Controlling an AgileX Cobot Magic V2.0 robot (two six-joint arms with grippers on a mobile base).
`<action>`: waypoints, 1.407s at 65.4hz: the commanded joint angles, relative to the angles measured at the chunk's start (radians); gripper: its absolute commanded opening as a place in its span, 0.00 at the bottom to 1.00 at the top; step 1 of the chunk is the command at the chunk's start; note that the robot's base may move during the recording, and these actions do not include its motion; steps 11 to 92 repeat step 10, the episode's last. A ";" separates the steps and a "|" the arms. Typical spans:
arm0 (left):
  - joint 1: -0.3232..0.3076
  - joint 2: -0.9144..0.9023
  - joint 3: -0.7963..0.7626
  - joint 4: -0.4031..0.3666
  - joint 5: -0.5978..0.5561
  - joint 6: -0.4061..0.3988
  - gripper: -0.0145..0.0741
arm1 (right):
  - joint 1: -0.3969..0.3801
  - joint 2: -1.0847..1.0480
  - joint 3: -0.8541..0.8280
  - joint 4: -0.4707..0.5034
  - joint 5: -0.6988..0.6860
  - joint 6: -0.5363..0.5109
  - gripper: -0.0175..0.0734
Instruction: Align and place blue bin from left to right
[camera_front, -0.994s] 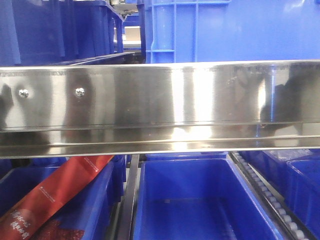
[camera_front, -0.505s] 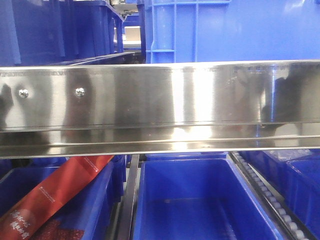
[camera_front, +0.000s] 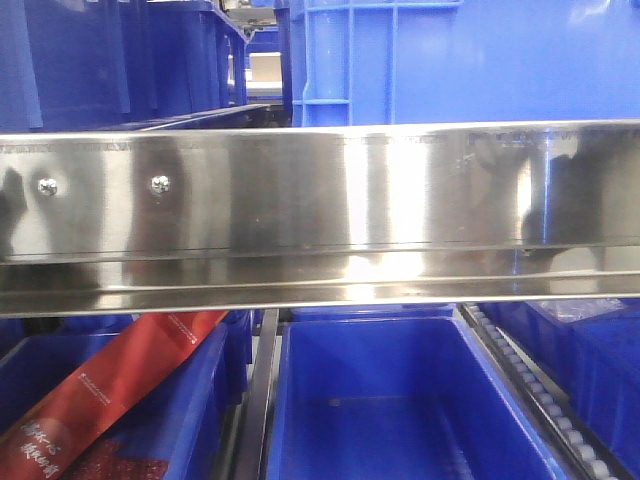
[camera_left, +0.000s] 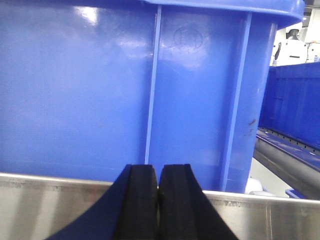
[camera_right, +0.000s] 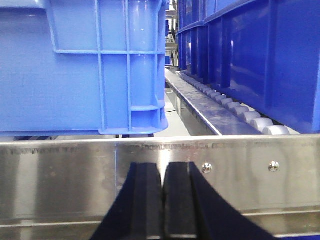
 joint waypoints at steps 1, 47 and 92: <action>0.004 -0.005 -0.002 -0.004 -0.016 0.004 0.18 | -0.004 -0.008 0.000 0.006 -0.026 -0.001 0.11; 0.004 -0.005 -0.002 -0.004 -0.016 0.004 0.18 | -0.004 -0.008 0.000 0.006 -0.026 -0.001 0.11; 0.004 -0.005 -0.002 -0.004 -0.016 0.004 0.18 | -0.004 -0.008 0.000 0.006 -0.026 -0.001 0.11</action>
